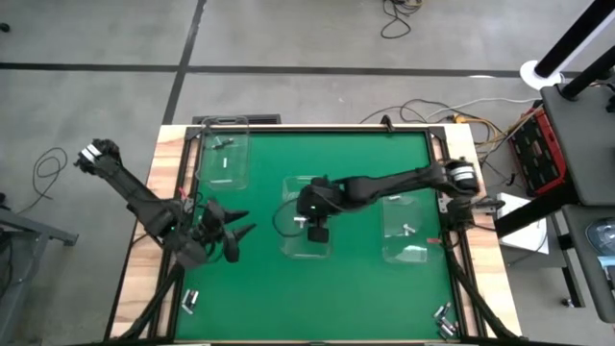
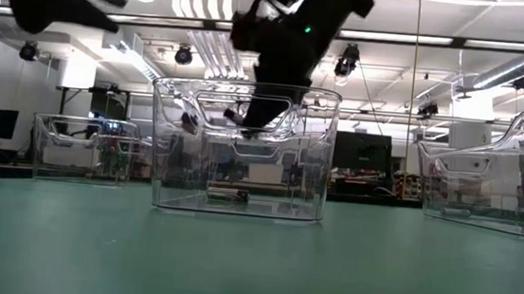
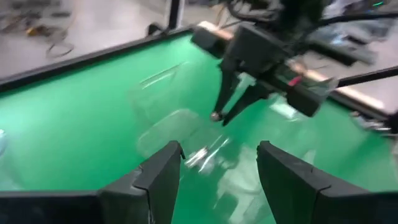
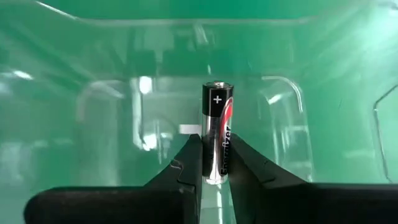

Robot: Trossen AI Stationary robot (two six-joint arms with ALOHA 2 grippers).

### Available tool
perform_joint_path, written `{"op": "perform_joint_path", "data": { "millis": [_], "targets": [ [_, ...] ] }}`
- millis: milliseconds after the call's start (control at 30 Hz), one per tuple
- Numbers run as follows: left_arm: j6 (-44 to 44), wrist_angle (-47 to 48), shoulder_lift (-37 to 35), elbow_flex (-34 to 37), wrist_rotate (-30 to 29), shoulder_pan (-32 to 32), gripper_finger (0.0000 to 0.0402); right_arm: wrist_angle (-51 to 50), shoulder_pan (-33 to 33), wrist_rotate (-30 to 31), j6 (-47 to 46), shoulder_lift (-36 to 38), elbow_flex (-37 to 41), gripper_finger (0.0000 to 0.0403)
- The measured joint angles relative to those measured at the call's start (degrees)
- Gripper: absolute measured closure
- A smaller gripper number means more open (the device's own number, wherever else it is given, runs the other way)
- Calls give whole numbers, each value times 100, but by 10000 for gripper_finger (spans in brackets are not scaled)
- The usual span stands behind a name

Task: Sort batteries
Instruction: Put the silver battery into the middle transparent bin

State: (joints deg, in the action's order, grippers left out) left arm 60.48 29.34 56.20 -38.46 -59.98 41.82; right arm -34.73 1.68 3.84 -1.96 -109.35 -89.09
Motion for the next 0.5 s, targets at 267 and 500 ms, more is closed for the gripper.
{"op": "perform_joint_path", "data": {
  "millis": [267,500],
  "targets": [
    [588,728,144,0,204,0,211,-586,-143,0,221,-941,-830,362],
    [894,866,369,0,822,7,210,-562,-132,-80,304,-1377,-912,362]
  ]
}}
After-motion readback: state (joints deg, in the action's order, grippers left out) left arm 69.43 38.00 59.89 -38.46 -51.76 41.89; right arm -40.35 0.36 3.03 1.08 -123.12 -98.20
